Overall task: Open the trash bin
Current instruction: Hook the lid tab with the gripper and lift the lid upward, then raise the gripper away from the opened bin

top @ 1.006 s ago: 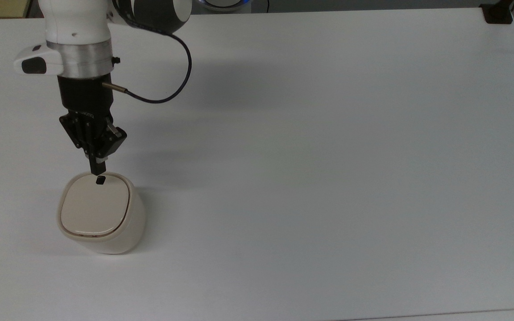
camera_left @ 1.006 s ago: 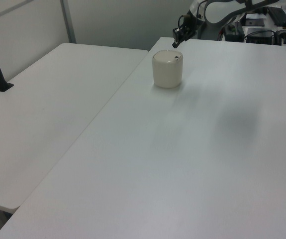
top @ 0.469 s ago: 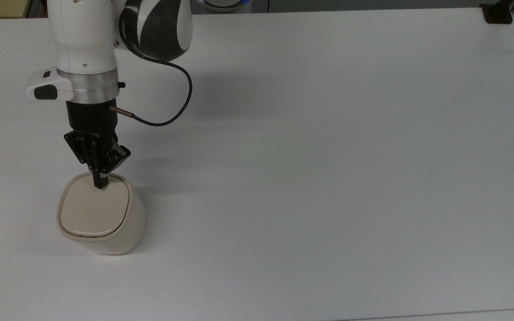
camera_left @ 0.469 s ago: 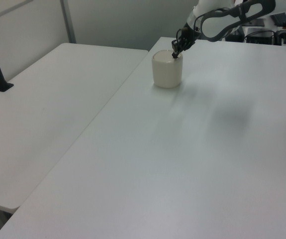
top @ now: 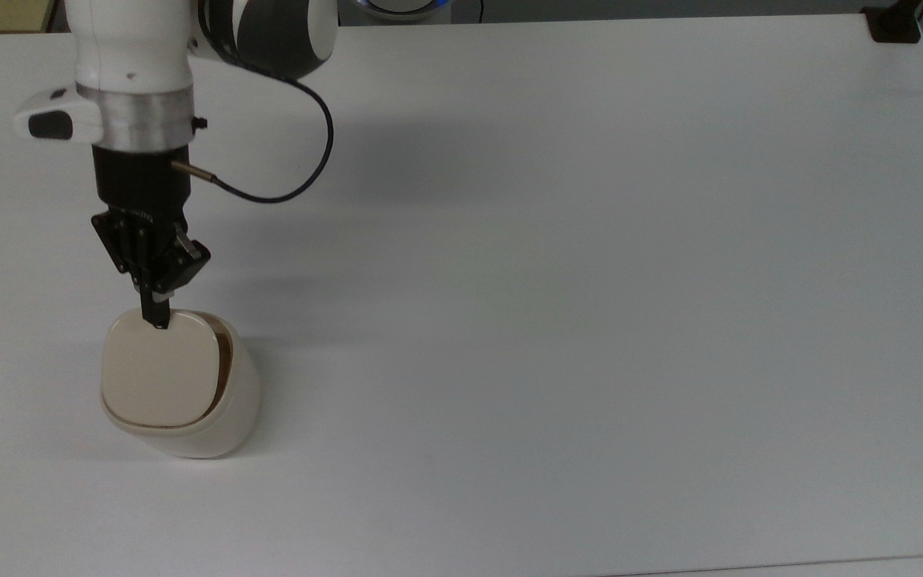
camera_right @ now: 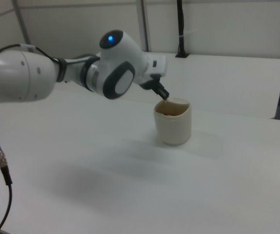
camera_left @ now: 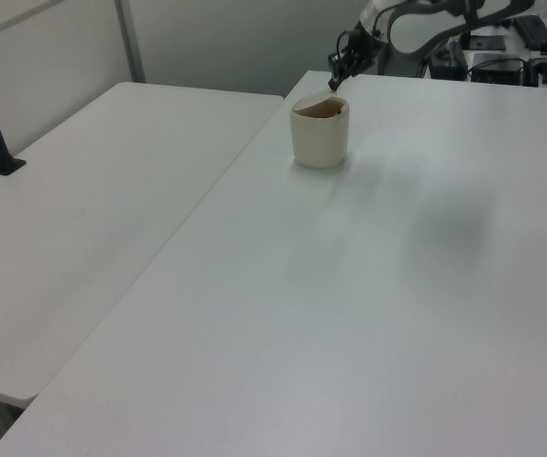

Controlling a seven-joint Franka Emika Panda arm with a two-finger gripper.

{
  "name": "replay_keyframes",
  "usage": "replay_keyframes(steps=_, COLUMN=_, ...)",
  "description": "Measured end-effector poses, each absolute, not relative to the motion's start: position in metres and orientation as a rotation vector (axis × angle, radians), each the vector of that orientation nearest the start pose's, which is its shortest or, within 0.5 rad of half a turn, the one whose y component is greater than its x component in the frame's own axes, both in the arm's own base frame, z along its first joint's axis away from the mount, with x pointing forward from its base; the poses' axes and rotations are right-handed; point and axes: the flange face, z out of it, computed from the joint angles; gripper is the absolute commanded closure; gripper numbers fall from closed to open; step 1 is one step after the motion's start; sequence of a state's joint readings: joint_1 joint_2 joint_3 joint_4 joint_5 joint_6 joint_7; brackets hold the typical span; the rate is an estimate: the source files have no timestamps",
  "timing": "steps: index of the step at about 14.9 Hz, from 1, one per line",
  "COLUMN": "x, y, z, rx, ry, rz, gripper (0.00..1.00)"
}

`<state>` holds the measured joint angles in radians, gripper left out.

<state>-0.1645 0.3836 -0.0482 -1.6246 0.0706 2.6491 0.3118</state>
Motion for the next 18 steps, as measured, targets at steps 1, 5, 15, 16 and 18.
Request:
replay_keyframes(steps=1, x=0.693, y=-0.143, z=0.489, rx=-2.794, ry=0.829, rz=-0.950, gripper=0.96)
replay_keyframes(steps=5, x=0.671, y=-0.105, z=0.545, rx=-2.788, ry=0.824, rz=-0.821, gripper=0.97)
replay_keyframes(steps=15, x=0.594, y=-0.019, z=0.619, rx=-2.916, ry=0.696, rz=-0.385, gripper=0.35)
replay_keyframes(steps=16, x=0.586, y=-0.011, z=0.624, rx=-2.930, ry=0.678, rz=-0.346, gripper=0.23)
replay_keyframes(steps=18, x=0.573, y=0.004, z=0.630, rx=-2.954, ry=0.641, rz=-0.280, gripper=0.04)
